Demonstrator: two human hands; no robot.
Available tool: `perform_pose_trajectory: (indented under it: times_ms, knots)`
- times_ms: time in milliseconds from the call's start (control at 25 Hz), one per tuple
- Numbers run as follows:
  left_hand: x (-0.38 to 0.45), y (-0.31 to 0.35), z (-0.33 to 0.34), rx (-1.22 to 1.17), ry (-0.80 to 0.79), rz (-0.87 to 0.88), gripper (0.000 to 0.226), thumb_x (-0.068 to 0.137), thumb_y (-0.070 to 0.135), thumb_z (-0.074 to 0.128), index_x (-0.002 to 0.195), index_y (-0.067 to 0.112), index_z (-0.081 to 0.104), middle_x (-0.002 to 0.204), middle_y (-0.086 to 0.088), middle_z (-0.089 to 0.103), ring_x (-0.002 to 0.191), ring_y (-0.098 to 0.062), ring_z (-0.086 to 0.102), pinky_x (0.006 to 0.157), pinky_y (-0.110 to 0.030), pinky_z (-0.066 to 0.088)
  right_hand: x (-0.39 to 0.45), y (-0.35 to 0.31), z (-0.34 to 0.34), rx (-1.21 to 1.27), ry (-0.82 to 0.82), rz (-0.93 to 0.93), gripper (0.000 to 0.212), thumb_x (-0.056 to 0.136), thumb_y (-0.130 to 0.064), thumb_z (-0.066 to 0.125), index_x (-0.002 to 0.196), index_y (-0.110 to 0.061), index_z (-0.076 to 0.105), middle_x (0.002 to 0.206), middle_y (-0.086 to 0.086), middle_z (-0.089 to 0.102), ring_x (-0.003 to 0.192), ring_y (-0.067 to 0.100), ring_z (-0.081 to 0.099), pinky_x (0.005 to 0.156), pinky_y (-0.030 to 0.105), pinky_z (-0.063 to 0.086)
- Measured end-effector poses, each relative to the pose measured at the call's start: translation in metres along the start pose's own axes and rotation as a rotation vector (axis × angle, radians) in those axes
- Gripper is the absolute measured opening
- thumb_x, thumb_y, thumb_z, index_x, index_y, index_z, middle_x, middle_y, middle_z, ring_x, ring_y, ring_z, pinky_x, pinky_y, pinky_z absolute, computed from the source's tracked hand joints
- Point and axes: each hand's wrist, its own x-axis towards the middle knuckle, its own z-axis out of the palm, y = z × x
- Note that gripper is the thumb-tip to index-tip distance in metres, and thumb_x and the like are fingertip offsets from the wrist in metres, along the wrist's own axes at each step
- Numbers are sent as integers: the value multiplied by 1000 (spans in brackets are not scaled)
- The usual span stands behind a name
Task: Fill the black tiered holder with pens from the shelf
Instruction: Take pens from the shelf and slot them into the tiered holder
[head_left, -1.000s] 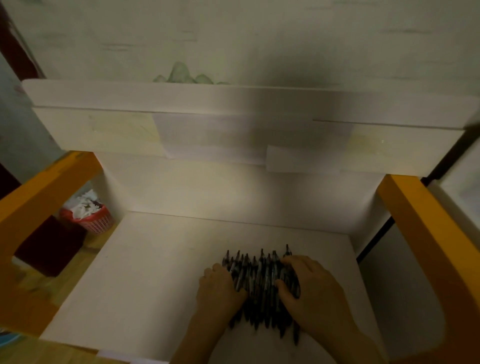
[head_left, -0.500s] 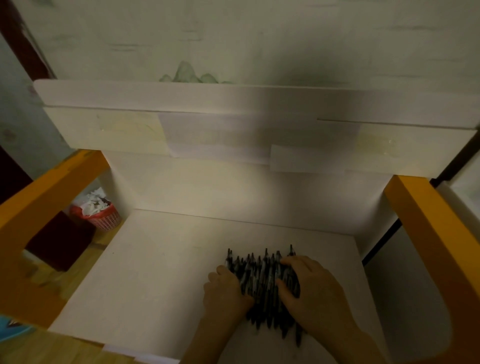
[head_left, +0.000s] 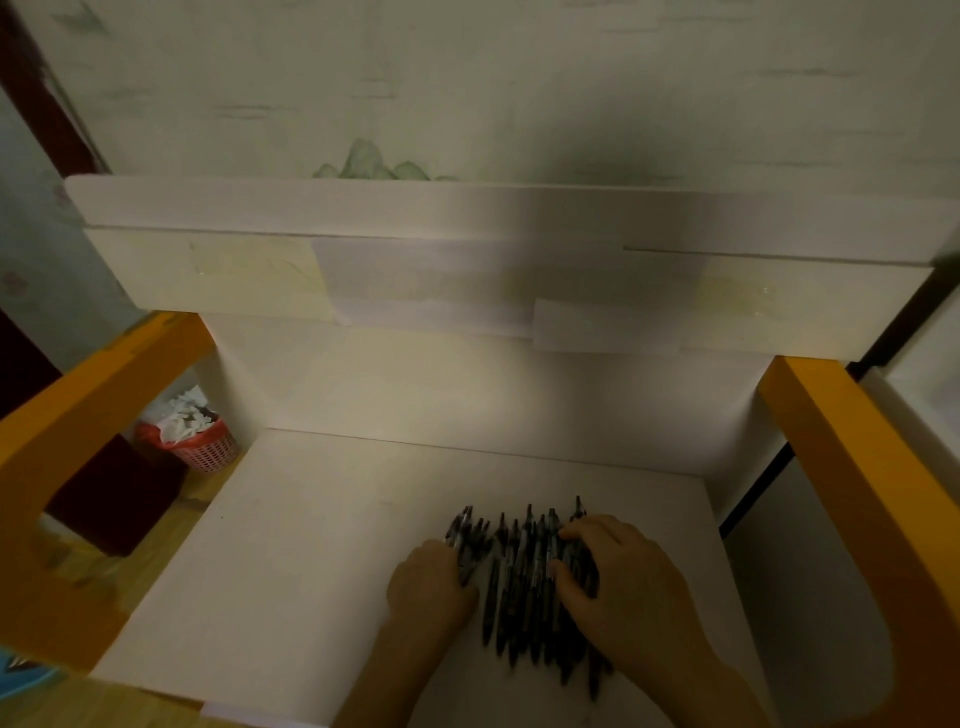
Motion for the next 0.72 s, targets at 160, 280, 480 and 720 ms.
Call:
perform_pose_trajectory:
  times_ms: [160, 280, 480, 720]
  knots:
    - [-1, -7, -4, 51, 32, -27, 24, 91, 40, 50, 98, 17, 54, 91, 3, 55, 81, -13, 57, 66, -25, 46, 0, -2, -2, 3, 14, 5, 31, 92, -49, 53, 120, -37, 56, 122, -19, 55, 109, 4, 52, 95, 19, 42]
    - [-4, -10, -4, 94, 79, -19, 30, 94, 46, 45, 104, 18, 48, 96, 3, 58, 82, -13, 58, 67, -26, 45, -1, -5, -2, -10, 21, 6, 30, 92, -49, 53, 119, -37, 57, 119, -20, 56, 105, 4, 53, 92, 19, 43]
    - [-4, -21, -11, 75, 78, -14, 24, 94, 36, 47, 108, 17, 42, 78, 8, 42, 69, -11, 47, 58, -26, 37, -5, -11, -5, -33, 41, 27, 29, 92, -49, 53, 118, -37, 57, 119, -20, 56, 105, 4, 54, 93, 20, 43]
    - [-8, -32, -14, 0, 66, 55, 26, 95, 38, 43, 109, 16, 40, 81, 6, 45, 69, -13, 48, 57, -26, 37, -15, -25, -11, -74, 88, 53, 29, 91, -47, 56, 116, -32, 61, 117, -15, 61, 103, 9, 57, 92, 25, 47]
